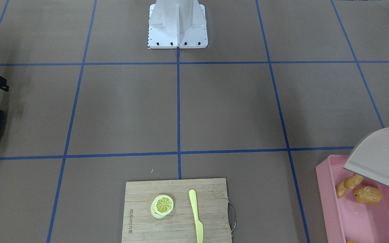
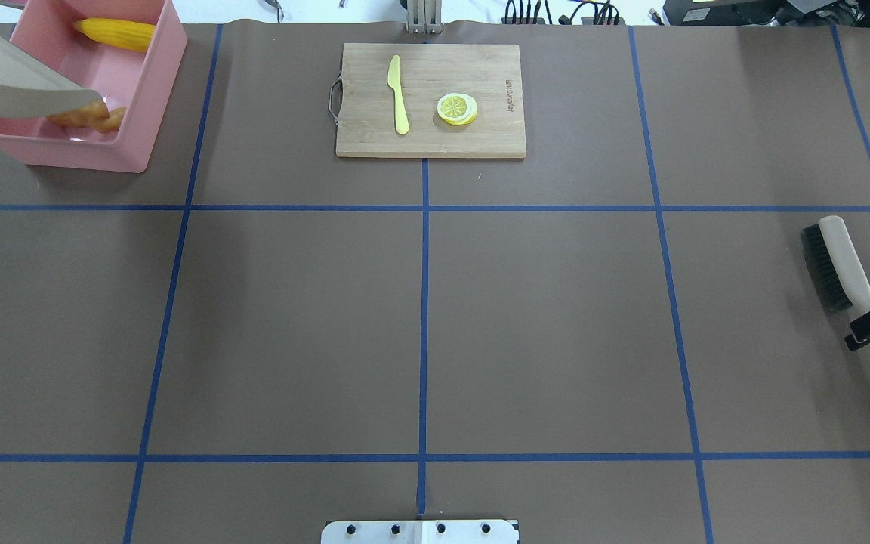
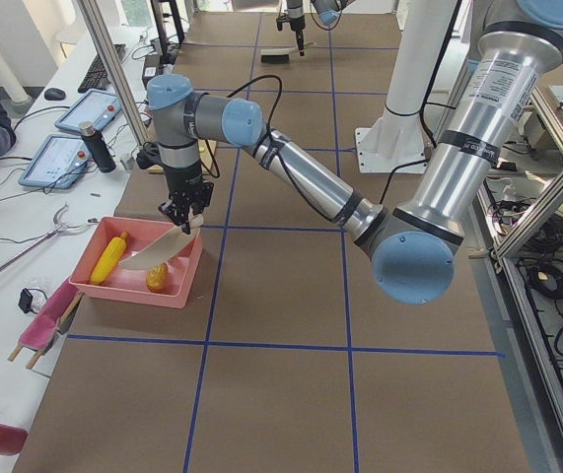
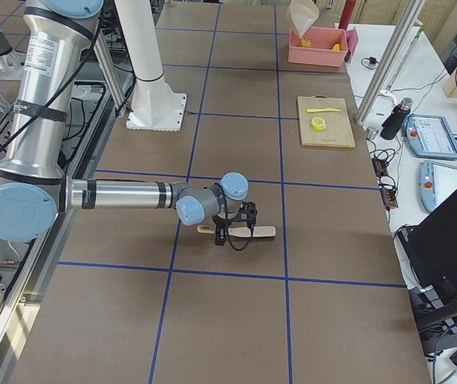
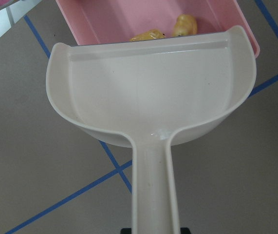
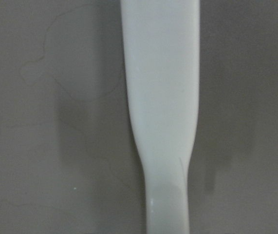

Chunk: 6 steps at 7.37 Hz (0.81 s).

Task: Sweep and dump trash into bin
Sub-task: 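Tip the dustpan over the pink bin with the left gripper, then lower the empty dustpan back onto the table with the left gripper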

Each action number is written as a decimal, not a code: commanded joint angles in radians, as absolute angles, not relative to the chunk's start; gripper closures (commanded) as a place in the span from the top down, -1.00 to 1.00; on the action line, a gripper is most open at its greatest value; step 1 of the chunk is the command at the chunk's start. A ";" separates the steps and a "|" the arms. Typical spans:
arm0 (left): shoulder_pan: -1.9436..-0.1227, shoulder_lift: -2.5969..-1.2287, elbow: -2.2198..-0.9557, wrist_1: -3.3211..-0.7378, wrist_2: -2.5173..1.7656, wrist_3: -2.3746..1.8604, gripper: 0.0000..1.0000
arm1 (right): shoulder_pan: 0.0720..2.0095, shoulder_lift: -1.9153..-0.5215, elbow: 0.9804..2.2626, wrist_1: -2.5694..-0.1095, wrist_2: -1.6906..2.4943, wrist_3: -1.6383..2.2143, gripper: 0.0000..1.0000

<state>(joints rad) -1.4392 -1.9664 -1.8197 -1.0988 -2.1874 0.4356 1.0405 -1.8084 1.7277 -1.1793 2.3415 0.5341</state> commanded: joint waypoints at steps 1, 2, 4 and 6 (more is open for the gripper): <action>-1.437 -1.941 -1.856 -1.170 -2.346 0.532 -1.00 | 1.042 -1.796 1.773 -1.180 2.338 0.535 1.00; -1.387 -1.927 -1.886 -1.236 -2.347 0.596 -1.00 | 1.070 -1.763 1.781 -1.178 2.341 0.537 1.00; -1.142 -1.924 -1.917 -1.386 -2.336 0.664 -1.00 | 1.179 -1.746 1.781 -1.186 2.339 0.522 1.00; -0.970 -1.924 -1.914 -1.628 -2.320 0.655 -1.00 | 1.262 -1.744 1.769 -1.190 2.280 0.414 1.00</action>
<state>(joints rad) -1.0802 -1.9243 -1.9151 -1.4874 -2.3326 0.6538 1.2049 -1.7483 1.7754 -1.1870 2.3212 0.4917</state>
